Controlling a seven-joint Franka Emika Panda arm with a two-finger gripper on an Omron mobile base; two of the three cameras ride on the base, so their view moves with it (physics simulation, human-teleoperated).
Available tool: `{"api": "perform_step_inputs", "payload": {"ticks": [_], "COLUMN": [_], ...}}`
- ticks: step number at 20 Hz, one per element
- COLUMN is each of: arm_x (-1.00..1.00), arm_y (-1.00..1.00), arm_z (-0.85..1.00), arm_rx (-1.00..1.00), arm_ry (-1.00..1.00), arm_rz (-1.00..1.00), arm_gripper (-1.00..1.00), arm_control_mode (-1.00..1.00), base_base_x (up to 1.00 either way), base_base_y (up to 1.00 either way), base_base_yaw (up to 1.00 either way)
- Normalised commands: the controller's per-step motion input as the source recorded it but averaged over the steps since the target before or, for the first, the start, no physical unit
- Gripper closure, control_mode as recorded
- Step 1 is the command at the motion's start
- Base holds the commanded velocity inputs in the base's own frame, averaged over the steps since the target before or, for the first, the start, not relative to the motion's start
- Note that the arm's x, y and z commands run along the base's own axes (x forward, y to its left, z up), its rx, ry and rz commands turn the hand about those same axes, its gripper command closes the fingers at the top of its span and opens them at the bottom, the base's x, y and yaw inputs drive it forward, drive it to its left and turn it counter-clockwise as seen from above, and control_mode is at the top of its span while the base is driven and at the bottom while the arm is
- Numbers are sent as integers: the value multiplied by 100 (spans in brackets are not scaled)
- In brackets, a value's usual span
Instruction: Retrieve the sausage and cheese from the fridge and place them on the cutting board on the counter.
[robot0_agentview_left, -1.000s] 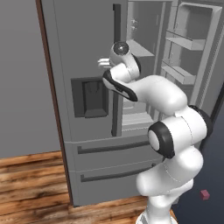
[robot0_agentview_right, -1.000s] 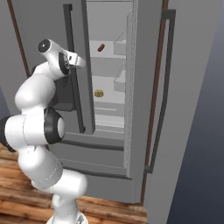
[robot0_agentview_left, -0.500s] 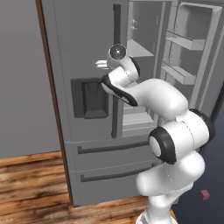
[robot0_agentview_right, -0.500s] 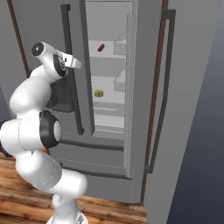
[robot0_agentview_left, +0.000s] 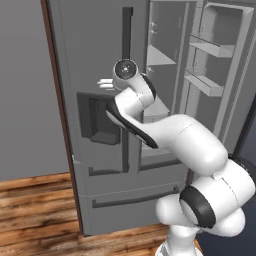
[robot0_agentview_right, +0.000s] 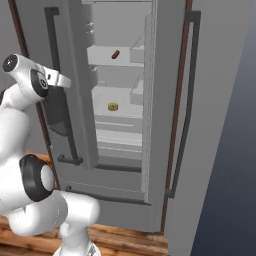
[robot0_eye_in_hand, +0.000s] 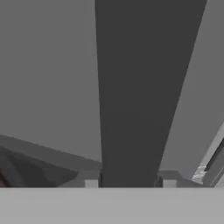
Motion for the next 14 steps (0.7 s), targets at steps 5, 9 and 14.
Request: {"api": "perform_step_inputs", "payload": {"ticks": [5, 9, 14], "arm_x": [-69, -24, -57], "arm_y": [76, 1, -2], "arm_z": [18, 0, 0], "arm_rx": [0, 0, 0], "arm_ry": [6, 12, 14], "arm_rz": [0, 0, 0], "arm_gripper": [100, 100, 100], "arm_control_mode": [-100, -100, -100], "base_base_x": [0, 0, 0], "base_base_y": [0, 0, 0], "base_base_yaw": [0, 0, 0]}}
